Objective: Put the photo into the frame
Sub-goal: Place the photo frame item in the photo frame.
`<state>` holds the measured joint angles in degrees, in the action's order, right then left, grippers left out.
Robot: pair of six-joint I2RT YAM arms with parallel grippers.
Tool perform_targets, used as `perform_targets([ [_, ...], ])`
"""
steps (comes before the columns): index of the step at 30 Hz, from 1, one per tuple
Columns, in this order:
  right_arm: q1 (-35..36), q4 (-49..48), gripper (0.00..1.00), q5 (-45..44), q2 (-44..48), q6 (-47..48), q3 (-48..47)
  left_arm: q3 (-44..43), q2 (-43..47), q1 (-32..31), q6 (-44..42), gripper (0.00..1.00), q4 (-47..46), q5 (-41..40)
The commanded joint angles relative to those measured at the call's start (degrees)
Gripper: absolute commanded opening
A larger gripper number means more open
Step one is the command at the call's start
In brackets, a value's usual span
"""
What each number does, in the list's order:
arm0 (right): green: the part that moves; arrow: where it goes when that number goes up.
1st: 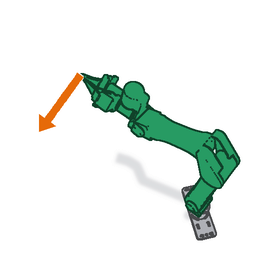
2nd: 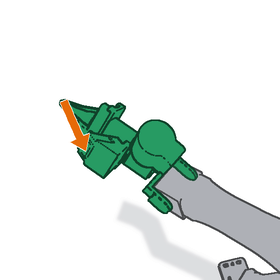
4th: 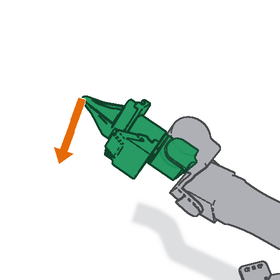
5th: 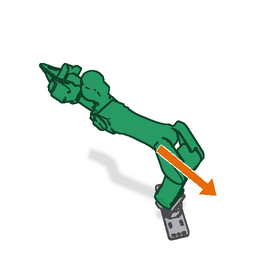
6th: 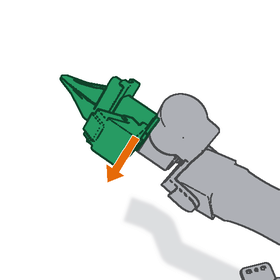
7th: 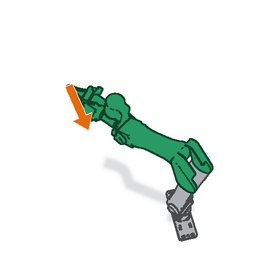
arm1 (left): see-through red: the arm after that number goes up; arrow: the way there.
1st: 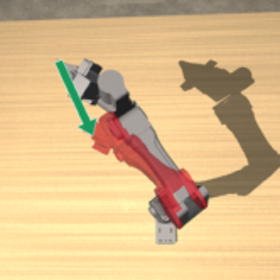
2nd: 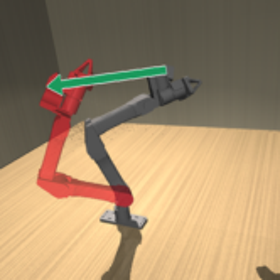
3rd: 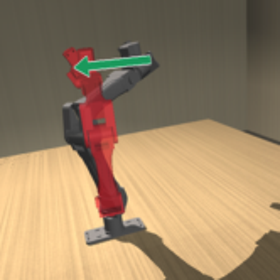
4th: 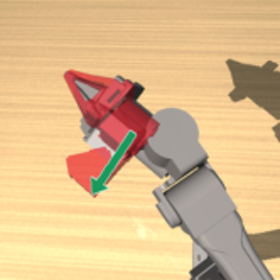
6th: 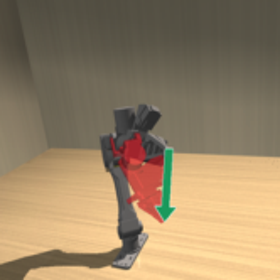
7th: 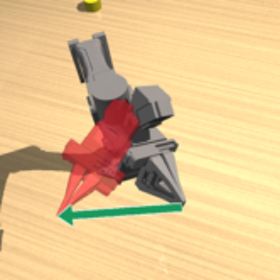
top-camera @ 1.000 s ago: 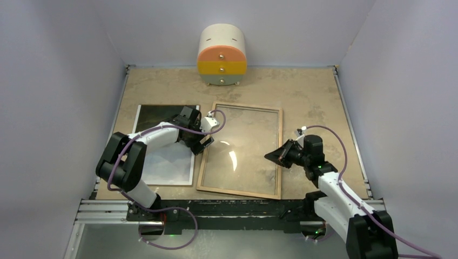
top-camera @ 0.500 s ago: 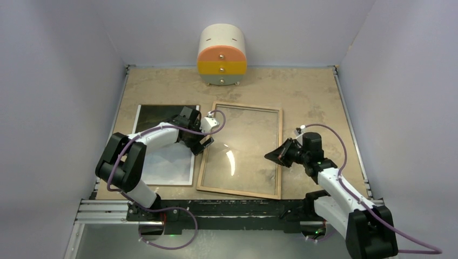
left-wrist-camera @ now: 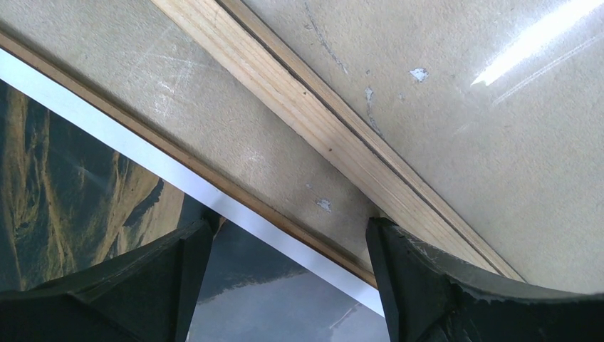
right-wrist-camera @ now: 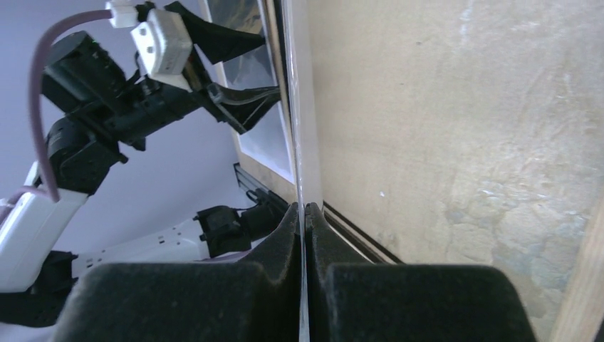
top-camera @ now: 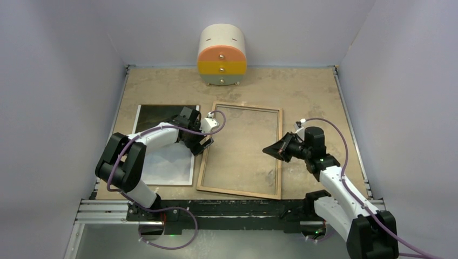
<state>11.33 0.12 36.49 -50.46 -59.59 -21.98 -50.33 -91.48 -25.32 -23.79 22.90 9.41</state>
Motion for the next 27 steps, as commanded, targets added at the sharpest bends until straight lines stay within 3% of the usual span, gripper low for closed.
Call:
perform_targets([
  [1, 2.2, 2.4, 0.00, 3.2, 0.6, -2.3, -4.2, -0.4, 1.6, -0.7, -0.4, 0.84, -0.3, 3.6],
  [27, 4.4, 6.6, 0.00, 0.5, 2.5, -3.1, -3.4, -0.3, 1.8, -0.7, -0.4, 0.84, -0.7, 3.5],
])
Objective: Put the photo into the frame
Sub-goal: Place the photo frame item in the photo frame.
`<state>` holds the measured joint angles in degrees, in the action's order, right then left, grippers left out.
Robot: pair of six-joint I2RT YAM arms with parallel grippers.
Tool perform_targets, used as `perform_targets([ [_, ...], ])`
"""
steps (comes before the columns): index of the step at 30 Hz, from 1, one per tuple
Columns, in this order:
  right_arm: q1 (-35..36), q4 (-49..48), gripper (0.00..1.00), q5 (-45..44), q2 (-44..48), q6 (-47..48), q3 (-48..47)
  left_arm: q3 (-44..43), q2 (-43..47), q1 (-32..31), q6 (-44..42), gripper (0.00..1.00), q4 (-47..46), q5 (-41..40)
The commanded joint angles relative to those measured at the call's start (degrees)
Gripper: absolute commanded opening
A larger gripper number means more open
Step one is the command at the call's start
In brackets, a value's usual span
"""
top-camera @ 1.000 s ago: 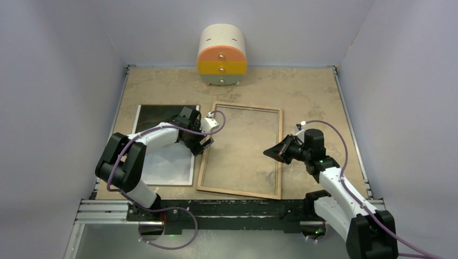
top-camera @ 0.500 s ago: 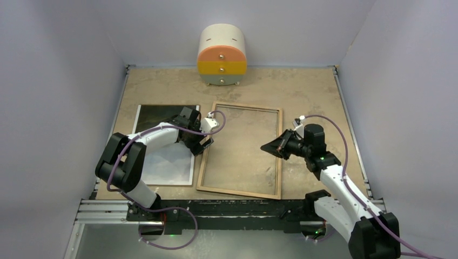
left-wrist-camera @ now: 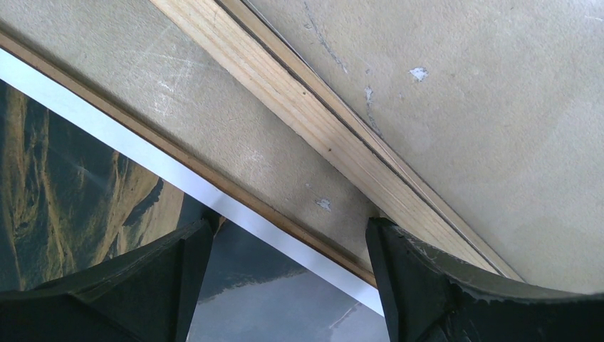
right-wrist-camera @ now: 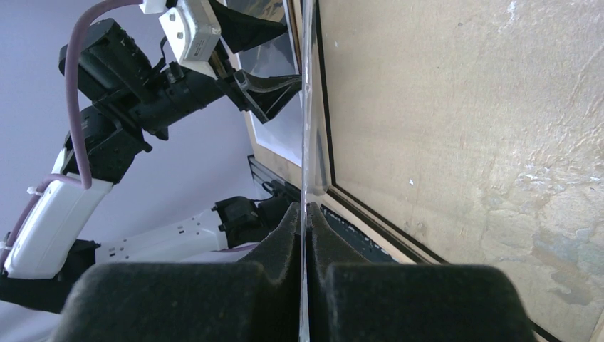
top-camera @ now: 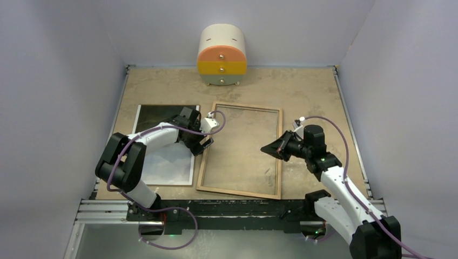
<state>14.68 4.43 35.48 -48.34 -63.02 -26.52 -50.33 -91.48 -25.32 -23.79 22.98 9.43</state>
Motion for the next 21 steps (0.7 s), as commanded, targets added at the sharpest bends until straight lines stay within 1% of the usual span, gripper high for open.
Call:
perform_targets([
  [1, 1.1, 2.3, 0.00, 1.4, 0.4, 0.5, 1.4, -0.3, 1.8, -0.7, -0.3, 0.84, -0.8, 3.6],
  [10, 1.1, 2.4, 0.00, 2.0, -1.6, 2.3, 2.4, 0.3, 1.9, -0.7, -0.2, 0.84, -1.3, 3.3],
  [18, 1.1, 8.1, 0.00, 3.9, -2.1, 6.3, 0.8, 0.4, 2.1, -0.7, -0.5, 0.84, -1.4, 3.3],
  [21, 1.1, 8.4, 0.00, 3.9, -2.3, 7.8, -0.1, 0.4, 2.2, -0.7, -0.6, 0.84, -1.4, 3.1],
])
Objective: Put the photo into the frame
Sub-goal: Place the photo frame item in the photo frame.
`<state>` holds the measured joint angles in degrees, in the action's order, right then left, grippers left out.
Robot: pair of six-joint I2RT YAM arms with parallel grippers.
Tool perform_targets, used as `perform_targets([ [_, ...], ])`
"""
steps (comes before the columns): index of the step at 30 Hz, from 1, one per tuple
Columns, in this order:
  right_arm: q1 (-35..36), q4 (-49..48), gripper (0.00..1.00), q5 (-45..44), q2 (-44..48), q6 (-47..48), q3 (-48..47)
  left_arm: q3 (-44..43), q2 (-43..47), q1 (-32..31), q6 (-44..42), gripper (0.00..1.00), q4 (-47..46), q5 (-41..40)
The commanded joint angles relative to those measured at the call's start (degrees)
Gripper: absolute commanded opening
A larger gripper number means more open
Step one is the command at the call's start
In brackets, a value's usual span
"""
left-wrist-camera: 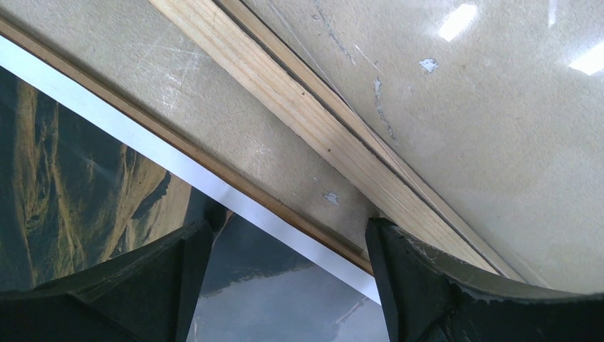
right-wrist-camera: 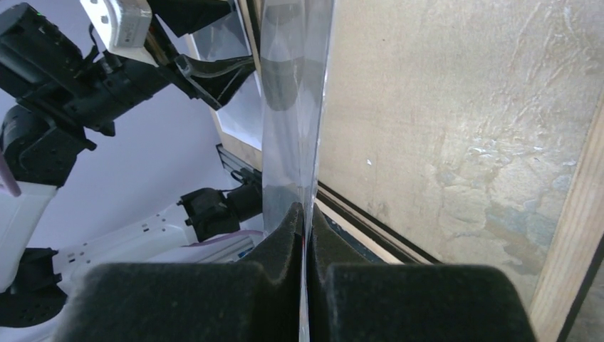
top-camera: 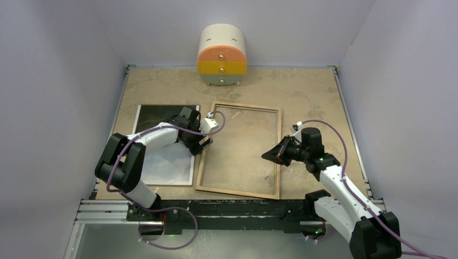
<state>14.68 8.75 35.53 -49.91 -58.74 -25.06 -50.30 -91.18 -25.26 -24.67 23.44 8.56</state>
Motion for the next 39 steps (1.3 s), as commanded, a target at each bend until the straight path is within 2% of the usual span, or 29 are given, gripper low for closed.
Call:
perform_targets([
  [1, 1.1, 3.9, 0.00, 3.8, -0.9, 3.8, -1.8, 0.5, 1.9, -0.8, 0.3, 0.84, -1.9, 4.0],
  [12, 1.1, 7.9, 0.00, 0.8, -2.3, 9.7, -6.8, 0.8, 2.4, -0.8, 0.2, 0.84, -2.0, 3.9],
  [25, 1.1, -0.7, 0.00, 1.4, -0.8, 7.9, -5.4, 0.7, 2.4, -0.8, 0.1, 0.84, -1.8, 3.7],
  [31, 1.1, -10.6, 0.00, 4.7, 0.2, 3.2, -2.3, 0.6, 2.2, -0.8, 0.0, 0.84, -1.9, 3.7],
  [39, 1.1, -14.7, 0.00, 7.0, -2.5, 1.8, -2.4, 0.5, 2.0, -0.8, -0.1, 0.84, -1.8, 3.8],
])
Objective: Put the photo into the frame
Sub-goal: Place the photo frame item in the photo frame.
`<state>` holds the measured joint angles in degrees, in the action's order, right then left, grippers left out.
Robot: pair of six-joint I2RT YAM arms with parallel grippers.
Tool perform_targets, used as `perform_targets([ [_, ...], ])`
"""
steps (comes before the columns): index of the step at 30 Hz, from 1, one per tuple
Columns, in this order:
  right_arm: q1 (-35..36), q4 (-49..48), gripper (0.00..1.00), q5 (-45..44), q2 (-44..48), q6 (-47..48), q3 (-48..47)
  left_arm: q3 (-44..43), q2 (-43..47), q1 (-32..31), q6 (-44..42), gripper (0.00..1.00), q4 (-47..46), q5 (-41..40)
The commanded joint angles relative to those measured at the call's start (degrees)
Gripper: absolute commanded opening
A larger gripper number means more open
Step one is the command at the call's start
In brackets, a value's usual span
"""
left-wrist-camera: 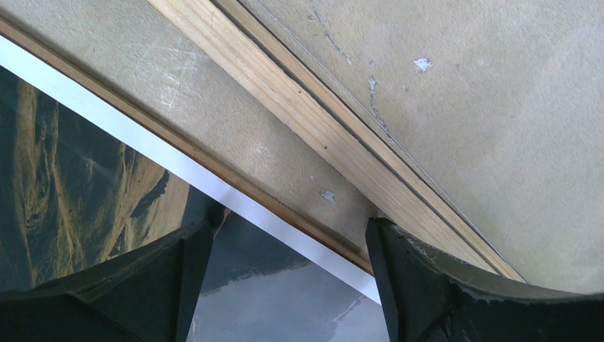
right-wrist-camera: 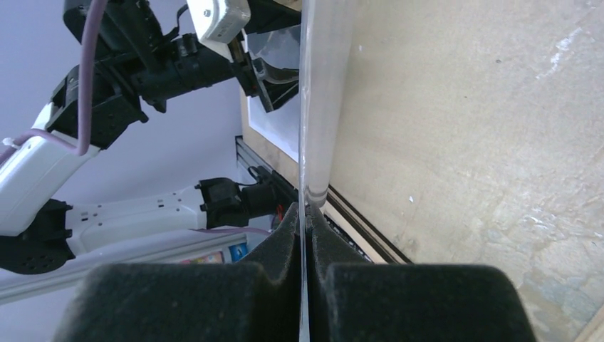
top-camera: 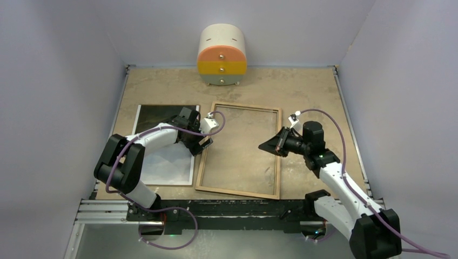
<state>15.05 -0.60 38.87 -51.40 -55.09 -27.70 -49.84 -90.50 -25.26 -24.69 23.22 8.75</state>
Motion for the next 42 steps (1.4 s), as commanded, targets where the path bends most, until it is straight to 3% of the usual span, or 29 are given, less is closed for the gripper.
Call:
perform_targets([
  [1, 0.8, -6.2, 0.00, 4.1, -1.3, -2.2, 0.3, 0.0, 1.3, -0.7, 0.0, 0.84, -1.7, 3.6],
  [20, 2.8, -13.7, 0.00, 5.6, -3.5, -3.8, 0.4, 0.1, 1.8, -0.6, 0.3, 0.84, -1.6, 3.9],
  [25, 2.8, -13.8, 0.00, 6.3, -4.1, -2.5, -0.4, -1.2, 1.8, 2.1, 0.8, 0.84, -0.5, 6.4],
  [32, 2.8, -11.9, 0.00, 5.0, -4.9, -1.8, 0.2, -1.4, 1.7, 3.2, 0.4, 0.83, -0.1, 7.4],
  [39, 2.8, -1.6, 0.00, 2.3, -3.4, 2.8, -0.5, -1.0, 1.4, 3.1, -0.1, 0.83, -0.5, 7.0],
  [41, 2.8, 0.3, 0.08, 0.7, -3.1, 4.0, -0.3, -0.9, 1.3, 3.0, -0.2, 0.83, -0.6, 7.1],
  [42, 2.8, 0.5, 0.18, 0.0, -3.0, 4.3, 0.0, -0.9, 1.2, 3.0, -0.3, 0.83, -0.6, 7.0],
])
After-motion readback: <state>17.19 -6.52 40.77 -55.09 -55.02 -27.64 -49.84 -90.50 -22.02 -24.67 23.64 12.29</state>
